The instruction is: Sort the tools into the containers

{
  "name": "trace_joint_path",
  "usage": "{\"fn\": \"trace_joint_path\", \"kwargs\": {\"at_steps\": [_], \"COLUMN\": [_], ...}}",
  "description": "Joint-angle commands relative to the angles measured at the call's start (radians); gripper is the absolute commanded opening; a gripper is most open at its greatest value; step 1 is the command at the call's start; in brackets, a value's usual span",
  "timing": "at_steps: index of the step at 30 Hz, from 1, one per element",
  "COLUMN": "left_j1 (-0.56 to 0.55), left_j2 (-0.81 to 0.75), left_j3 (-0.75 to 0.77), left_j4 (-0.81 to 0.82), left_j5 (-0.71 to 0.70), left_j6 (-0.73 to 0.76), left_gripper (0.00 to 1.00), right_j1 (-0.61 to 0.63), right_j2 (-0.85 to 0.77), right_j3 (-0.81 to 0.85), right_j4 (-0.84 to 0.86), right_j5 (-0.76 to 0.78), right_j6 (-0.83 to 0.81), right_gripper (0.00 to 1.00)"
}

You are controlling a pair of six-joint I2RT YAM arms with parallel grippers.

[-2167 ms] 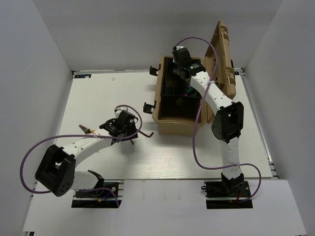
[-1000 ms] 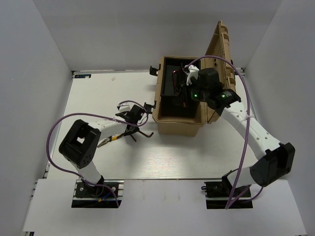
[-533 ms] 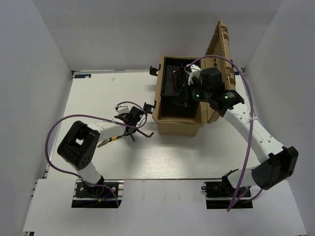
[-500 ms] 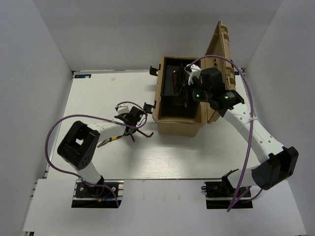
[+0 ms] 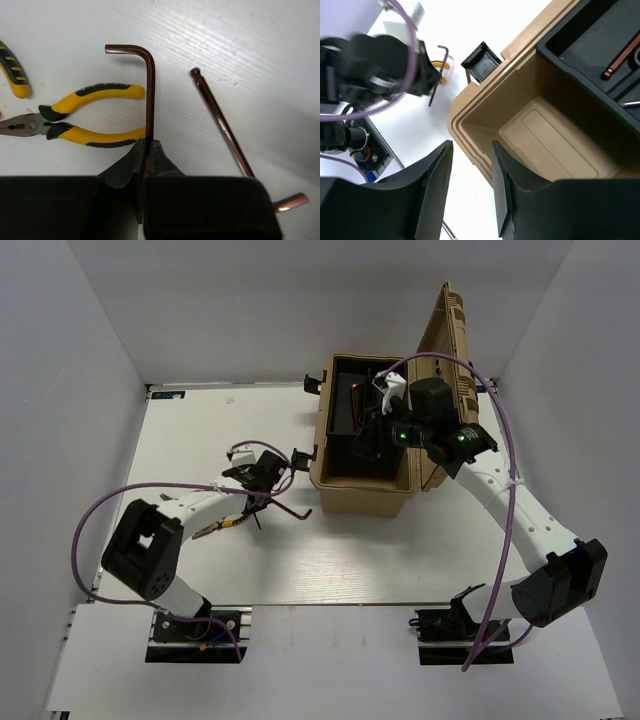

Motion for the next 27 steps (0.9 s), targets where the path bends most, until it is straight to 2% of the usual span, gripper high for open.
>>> {"fn": "trace_joint_path", "kwargs": {"at_steps": [1, 5, 10, 12, 13, 15, 17, 20, 21, 27], "left_j1": [0.006, 0.006, -0.007, -0.007, -0.007, -0.007, -0.007, -0.007, -0.007, -0.007], "left_j2": [-0.119, -0.168, -0.247, -0.280, -0.281, -0.281, -0.189, -0.063, 0.024, 0.320], "left_j3": [0.048, 0.084, 0.178, 0.221, 0.233, 0.296, 0.366, 0.544, 0.627, 0.952], "left_j4": [-0.036, -0.017, 0.080, 0.195, 0.247, 0.380, 0.439, 0.500, 0.531, 0.551], "left_j5": [-0.059, -0.048, 0.018, 0.099, 0.174, 0.248, 0.380, 0.544, 0.610, 0.702], "left_j6": [0.043, 0.081, 0.244, 0.358, 0.405, 0.468, 0.545, 0.591, 0.591, 0.591], "left_gripper": [0.00, 0.00, 0.00, 0.00, 0.00, 0.00, 0.00, 0.00, 0.00, 0.00], "right_j1": [-0.005, -0.005, -0.004, -0.005, -0.004, -0.004, -0.005, -0.005, -0.005, -0.008], "right_j2": [-0.030, -0.025, -0.024, -0.024, -0.022, -0.022, -0.030, -0.045, -0.054, -0.103], "right_j3": [-0.012, -0.012, -0.004, 0.008, 0.014, 0.017, 0.017, 0.006, -0.003, -0.050], "right_j4": [0.028, 0.026, 0.017, -0.012, -0.021, -0.035, -0.044, -0.044, -0.038, -0.023], "right_j5": [-0.032, -0.034, -0.052, -0.060, -0.048, -0.022, 0.026, 0.078, 0.086, 0.170], "right_j6": [-0.023, -0.024, -0.059, -0.133, -0.160, -0.168, -0.227, -0.251, -0.263, -0.291], "right_gripper": [0.43, 0.43, 0.43, 0.11, 0.00, 0.00, 0.00, 0.00, 0.00, 0.00]}}
